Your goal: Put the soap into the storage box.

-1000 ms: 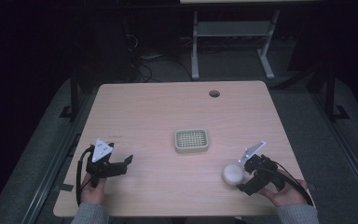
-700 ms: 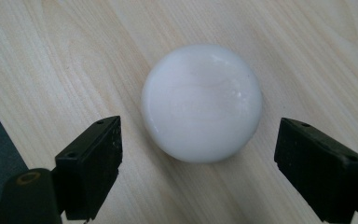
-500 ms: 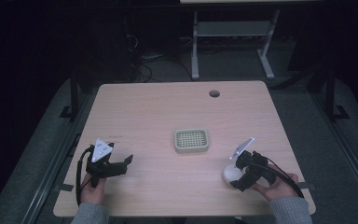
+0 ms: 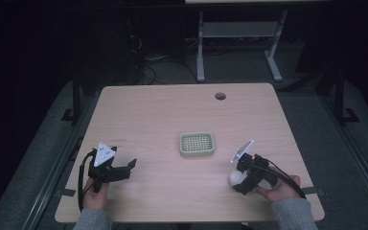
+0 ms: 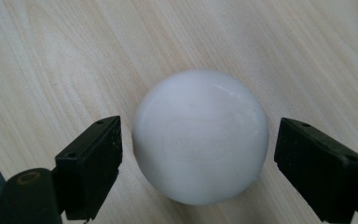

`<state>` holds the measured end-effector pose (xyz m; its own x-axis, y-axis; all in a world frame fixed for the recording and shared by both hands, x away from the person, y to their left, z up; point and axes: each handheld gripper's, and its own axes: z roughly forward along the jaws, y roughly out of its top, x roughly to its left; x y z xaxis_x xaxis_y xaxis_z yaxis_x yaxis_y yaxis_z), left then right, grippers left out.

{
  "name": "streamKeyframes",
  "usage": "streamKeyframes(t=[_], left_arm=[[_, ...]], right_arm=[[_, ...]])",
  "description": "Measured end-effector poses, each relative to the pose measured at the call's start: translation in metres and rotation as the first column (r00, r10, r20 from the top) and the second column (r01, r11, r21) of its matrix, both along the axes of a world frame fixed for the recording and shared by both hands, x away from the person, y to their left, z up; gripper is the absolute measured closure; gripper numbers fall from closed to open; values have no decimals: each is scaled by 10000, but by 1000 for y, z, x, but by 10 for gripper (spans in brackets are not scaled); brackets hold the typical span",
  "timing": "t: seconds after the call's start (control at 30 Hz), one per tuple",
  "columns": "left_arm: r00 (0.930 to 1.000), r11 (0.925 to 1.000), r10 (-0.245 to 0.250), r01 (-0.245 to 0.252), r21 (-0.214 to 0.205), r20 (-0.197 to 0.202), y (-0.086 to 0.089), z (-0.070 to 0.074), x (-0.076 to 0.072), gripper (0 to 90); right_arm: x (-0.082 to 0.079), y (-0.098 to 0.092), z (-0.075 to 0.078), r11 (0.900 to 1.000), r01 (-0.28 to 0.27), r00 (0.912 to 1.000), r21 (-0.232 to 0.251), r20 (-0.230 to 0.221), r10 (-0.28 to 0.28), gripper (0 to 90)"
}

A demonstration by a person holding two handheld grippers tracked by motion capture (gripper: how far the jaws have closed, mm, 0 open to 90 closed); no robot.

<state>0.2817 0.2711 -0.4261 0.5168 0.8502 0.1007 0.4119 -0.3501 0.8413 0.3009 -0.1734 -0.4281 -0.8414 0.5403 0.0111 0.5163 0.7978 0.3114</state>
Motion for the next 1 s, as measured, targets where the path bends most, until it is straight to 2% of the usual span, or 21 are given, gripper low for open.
streamKeyframes(t=[0.37, 1.0], left_arm=[[10000, 10000, 10, -10, -57, 16, 0, 0, 0, 152], [10000, 10000, 5, -4, -88, 19, -1, 0, 0, 152]], right_arm=[[5, 5, -3, 9992, -156, 9997, -370, -173, 150, 145], [8, 7, -11, 9989, -186, 9991, -439, -396, 169, 148]])
